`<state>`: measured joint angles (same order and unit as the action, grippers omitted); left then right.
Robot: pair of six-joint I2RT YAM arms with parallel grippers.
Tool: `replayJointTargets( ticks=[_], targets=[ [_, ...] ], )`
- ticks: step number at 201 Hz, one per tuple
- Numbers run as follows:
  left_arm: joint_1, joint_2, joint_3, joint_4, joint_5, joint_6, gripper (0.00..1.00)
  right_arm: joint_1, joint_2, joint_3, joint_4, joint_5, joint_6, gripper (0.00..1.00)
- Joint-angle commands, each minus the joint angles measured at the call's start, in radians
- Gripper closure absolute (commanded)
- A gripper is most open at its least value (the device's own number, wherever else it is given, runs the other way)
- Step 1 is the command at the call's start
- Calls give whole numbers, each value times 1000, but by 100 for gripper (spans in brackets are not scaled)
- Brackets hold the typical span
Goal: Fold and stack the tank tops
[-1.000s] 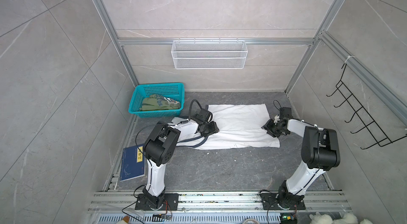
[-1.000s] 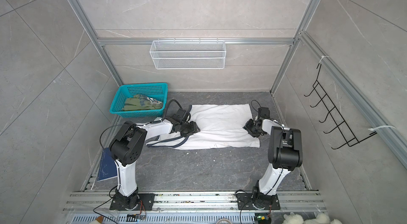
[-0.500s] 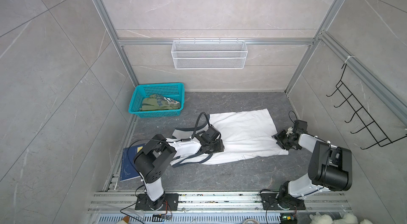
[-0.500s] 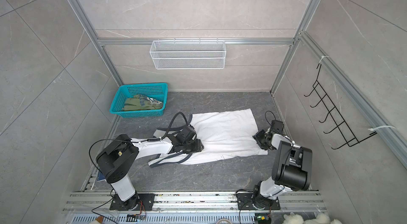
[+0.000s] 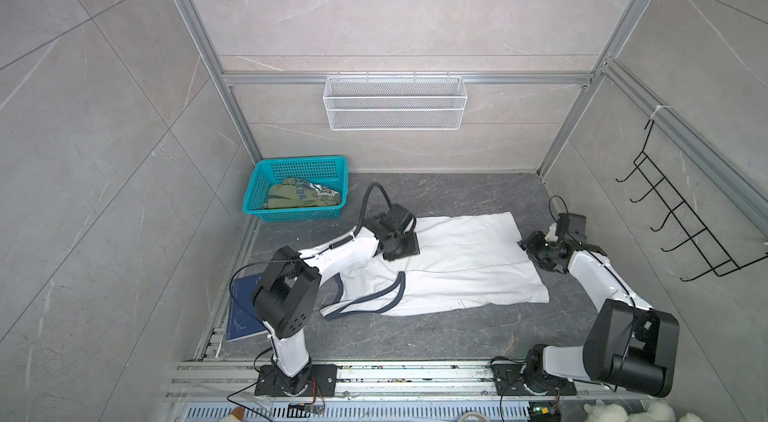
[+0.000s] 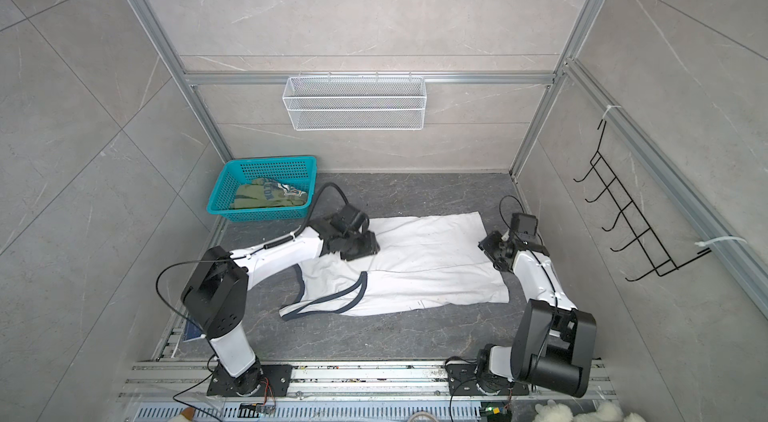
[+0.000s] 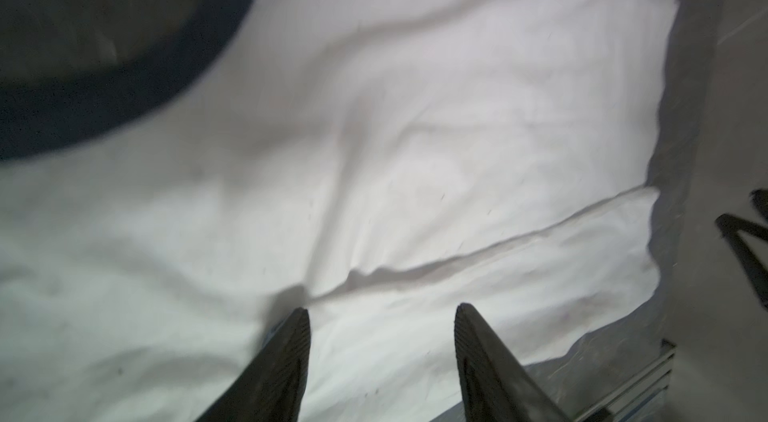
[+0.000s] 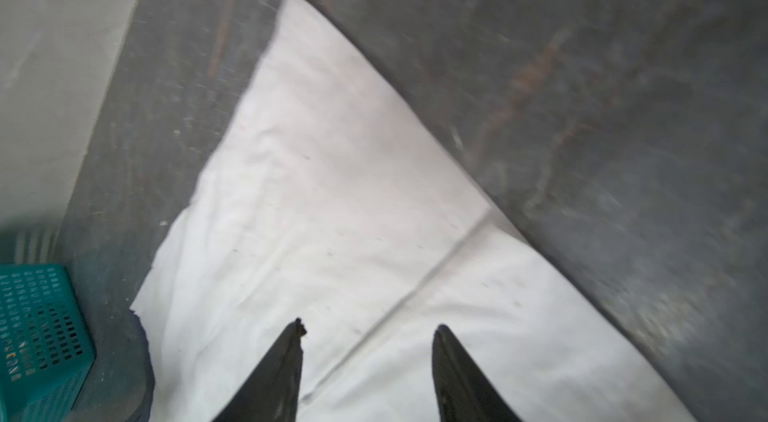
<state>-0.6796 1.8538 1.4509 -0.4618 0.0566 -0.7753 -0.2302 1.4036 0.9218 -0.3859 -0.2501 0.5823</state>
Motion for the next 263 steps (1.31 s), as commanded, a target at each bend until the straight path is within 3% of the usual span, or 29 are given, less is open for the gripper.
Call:
replayJointTargets(
  ticks=[1,28,58,143,216,263],
  targets=[
    [70,135,183,-136,-85,117,40,45,127,111,15,31,-27,43],
    [110,303,407,-209,-131,169,38,49,284,242,7,24,-57,41],
    [130,440,553,-248,-113,182,37,50,419,364,-41,59,-99,40],
    [157,592,635,-228,-43,203,39,53,706,683,-163,135,-113,38],
    [135,585,609,-209,-22,184,66,58,872,881,-279,197,-132,37],
    [135,588,615,-205,-15,179,78,76,954,996,-366,183,-158,36]
  ],
)
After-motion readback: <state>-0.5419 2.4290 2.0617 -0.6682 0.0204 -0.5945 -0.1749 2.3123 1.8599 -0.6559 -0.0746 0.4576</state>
